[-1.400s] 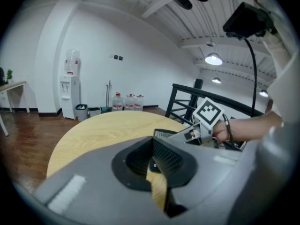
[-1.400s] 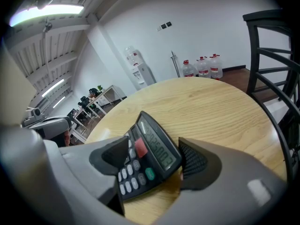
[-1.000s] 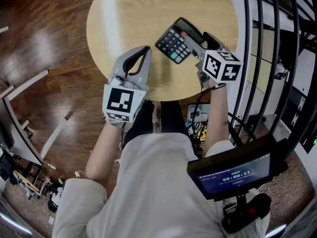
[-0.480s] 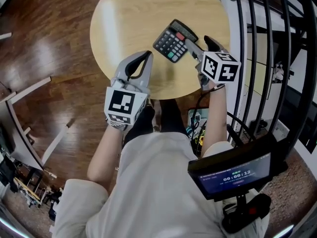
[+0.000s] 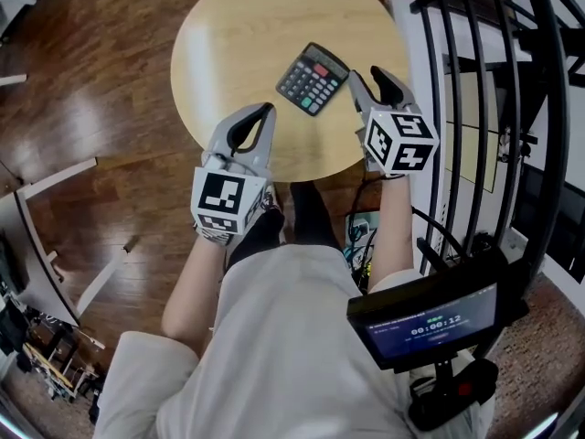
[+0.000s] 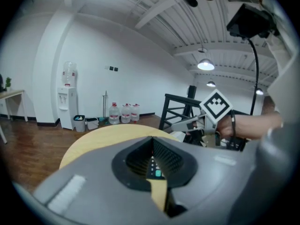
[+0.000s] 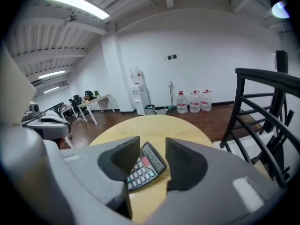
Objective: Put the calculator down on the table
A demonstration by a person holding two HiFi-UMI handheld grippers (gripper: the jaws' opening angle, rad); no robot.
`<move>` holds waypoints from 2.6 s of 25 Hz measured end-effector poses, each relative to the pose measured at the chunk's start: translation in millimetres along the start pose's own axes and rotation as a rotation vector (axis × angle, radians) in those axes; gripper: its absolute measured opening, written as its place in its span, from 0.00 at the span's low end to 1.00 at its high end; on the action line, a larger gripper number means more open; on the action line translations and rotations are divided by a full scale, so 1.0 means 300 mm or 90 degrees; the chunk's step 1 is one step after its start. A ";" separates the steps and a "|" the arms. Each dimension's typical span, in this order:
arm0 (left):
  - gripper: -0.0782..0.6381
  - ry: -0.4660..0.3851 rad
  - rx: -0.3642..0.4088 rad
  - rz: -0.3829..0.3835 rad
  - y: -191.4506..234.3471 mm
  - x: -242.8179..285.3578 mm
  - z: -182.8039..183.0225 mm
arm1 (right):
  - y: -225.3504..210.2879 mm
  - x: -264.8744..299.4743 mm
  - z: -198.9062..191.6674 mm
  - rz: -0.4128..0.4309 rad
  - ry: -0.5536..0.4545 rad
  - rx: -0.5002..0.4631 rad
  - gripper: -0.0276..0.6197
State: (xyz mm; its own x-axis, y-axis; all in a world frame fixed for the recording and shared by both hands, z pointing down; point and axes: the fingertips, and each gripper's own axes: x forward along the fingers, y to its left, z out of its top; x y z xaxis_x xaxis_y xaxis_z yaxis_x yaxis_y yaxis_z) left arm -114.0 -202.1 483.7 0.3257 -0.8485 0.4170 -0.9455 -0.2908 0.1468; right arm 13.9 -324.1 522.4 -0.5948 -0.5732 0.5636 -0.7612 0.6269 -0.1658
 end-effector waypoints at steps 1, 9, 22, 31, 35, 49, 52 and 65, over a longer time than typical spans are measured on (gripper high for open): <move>0.12 -0.003 0.003 0.002 0.002 -0.007 0.002 | 0.014 -0.019 0.019 0.003 -0.013 -0.012 0.31; 0.12 -0.059 -0.025 0.007 -0.011 -0.053 0.116 | 0.143 -0.202 0.166 0.057 -0.136 0.007 0.13; 0.12 -0.204 -0.010 -0.055 -0.140 -0.337 0.358 | 0.339 -0.575 0.299 0.050 -0.254 -0.049 0.05; 0.12 -0.267 0.048 -0.069 -0.167 -0.511 0.449 | 0.426 -0.747 0.313 -0.008 -0.293 -0.053 0.05; 0.12 -0.262 0.043 -0.083 -0.166 -0.547 0.425 | 0.444 -0.798 0.286 -0.034 -0.285 -0.042 0.05; 0.12 -0.258 0.107 -0.083 -0.272 -0.524 0.460 | 0.346 -0.902 0.328 -0.051 -0.306 -0.029 0.05; 0.12 -0.262 0.133 -0.078 -0.300 -0.495 0.479 | 0.322 -0.917 0.349 -0.049 -0.322 -0.032 0.05; 0.12 -0.252 0.132 -0.051 -0.295 -0.456 0.488 | 0.318 -0.905 0.341 -0.034 -0.317 -0.039 0.05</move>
State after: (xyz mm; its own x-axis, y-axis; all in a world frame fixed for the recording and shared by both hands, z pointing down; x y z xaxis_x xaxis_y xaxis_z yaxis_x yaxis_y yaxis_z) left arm -75.4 -125.0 282.4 0.4097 -0.9117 0.0301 -0.9112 -0.4106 -0.0344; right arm 76.4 -162.8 271.0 -0.6182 -0.7779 0.1131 -0.7860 0.6115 -0.0908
